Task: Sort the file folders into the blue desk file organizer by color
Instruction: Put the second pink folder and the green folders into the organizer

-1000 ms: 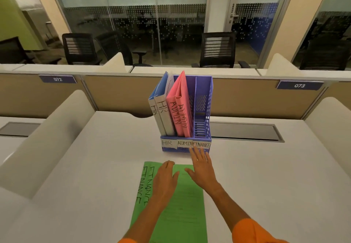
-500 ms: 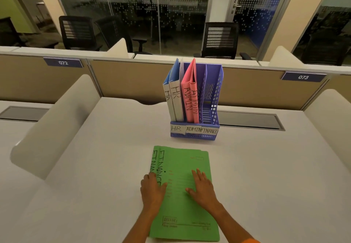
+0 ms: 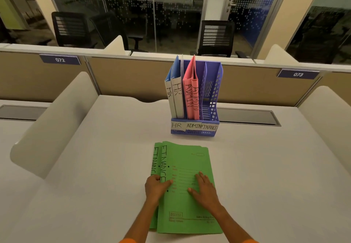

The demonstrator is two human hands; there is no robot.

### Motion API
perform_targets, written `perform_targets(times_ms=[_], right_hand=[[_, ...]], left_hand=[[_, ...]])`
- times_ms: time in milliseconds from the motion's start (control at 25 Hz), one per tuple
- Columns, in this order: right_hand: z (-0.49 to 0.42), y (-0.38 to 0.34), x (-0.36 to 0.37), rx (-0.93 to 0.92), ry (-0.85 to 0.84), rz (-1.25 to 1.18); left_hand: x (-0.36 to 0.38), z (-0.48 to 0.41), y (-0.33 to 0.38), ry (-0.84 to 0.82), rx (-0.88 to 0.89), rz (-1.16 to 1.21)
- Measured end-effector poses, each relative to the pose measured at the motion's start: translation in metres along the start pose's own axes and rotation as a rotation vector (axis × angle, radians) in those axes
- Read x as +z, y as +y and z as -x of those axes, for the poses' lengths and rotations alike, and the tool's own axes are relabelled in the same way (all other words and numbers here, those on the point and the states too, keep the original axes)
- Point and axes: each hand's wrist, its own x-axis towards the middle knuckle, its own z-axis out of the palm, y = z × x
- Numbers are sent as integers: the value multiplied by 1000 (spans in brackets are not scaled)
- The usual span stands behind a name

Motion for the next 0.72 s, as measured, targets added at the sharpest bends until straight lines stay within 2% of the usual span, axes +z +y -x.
perform_targets(times_ms=[240, 360, 480, 640, 720], right_hand=[[5, -1, -7, 33, 57, -102], [7, 2, -18, 65, 152, -138], [9, 13, -34, 183, 281, -231], [5, 31, -61, 399, 320, -611], [1, 39, -75, 417, 291, -784]], left_hand=[[7, 7, 11, -197, 26, 270], [18, 18, 21, -195, 96, 264], [26, 31, 35, -160, 192, 209], [36, 53, 65, -149, 264, 200], [38, 63, 79, -169, 283, 161]])
